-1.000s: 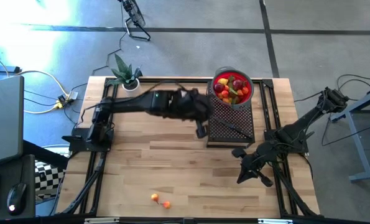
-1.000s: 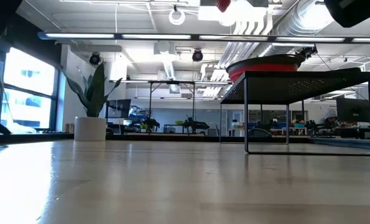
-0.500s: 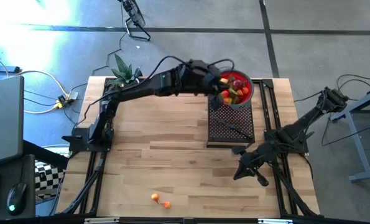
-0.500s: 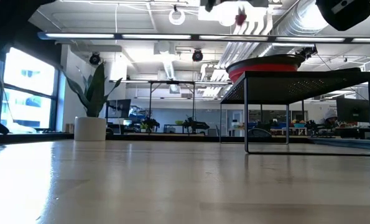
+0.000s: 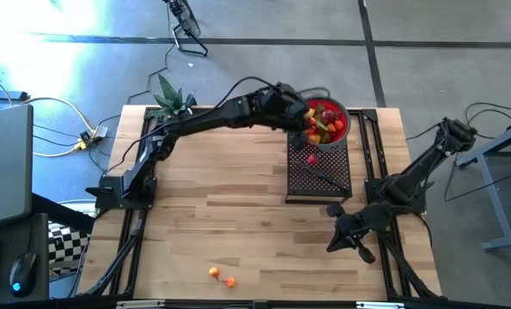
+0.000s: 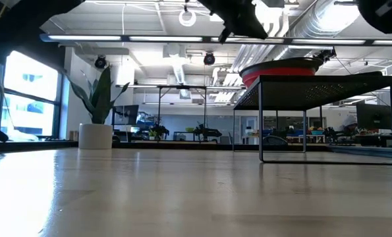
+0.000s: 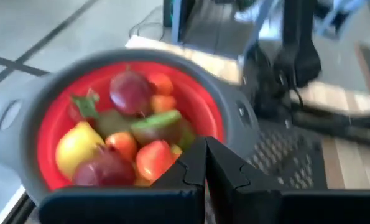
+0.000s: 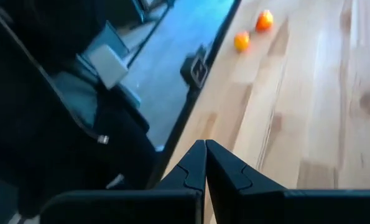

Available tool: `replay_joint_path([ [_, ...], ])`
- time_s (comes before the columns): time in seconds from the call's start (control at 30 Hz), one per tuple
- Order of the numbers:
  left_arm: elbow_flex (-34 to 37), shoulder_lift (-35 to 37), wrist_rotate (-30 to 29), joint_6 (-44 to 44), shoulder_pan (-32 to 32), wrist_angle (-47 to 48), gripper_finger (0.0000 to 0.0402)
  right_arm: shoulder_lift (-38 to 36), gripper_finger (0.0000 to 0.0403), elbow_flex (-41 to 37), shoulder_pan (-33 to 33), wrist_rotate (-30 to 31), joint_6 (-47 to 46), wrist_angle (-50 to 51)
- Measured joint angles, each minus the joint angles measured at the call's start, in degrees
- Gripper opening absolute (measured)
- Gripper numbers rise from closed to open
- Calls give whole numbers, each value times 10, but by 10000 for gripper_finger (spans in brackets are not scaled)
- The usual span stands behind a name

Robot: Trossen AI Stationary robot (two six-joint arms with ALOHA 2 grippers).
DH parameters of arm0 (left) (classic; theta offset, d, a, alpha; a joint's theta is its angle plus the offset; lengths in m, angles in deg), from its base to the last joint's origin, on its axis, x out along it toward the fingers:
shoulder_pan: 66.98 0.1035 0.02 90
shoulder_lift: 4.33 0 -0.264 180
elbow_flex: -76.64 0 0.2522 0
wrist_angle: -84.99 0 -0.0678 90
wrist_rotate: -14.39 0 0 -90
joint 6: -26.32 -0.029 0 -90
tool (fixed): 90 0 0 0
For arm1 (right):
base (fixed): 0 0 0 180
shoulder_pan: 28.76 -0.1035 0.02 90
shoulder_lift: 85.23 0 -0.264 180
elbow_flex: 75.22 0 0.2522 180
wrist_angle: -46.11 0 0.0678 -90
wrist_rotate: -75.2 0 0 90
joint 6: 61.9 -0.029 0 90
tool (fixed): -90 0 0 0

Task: Pick & Place Fruit
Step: Put the strawberry into the strainer bowl on the shelf

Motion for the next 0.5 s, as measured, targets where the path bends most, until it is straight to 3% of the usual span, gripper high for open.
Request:
replay_joint_path([
  [0.1, 0, 16, -15, -25, -13, 32, 0, -1, 3, 0, -19, 7, -23, 35],
  [0.37, -1, 25, -31, -23, -52, 89, 0, -4, 3, 0, -67, 104, -66, 61],
  [0.5, 0, 10, -80, -10, -84, 126, 0, -12, 3, 0, -99, 153, -67, 61],
])
